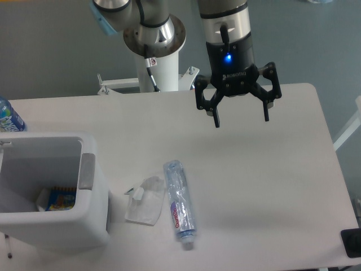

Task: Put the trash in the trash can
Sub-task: 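Move the open gripper down toward the clear plastic wrapper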

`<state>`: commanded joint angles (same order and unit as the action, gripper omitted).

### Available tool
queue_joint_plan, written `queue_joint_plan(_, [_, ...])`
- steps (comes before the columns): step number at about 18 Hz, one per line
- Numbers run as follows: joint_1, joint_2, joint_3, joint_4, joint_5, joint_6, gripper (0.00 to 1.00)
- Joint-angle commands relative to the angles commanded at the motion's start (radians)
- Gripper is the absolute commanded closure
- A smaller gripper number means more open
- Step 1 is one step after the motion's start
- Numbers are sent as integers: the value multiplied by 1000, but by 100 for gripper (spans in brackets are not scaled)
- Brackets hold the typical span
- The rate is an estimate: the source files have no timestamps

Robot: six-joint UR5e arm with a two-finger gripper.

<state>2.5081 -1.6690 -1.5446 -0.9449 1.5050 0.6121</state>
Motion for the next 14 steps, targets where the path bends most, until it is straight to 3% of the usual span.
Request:
queue_joint_plan(6, [-17, 3, -106, 6, -63, 29, 0])
queue_joint_plan(14, [-80, -9, -218, 5, -63, 325, 0])
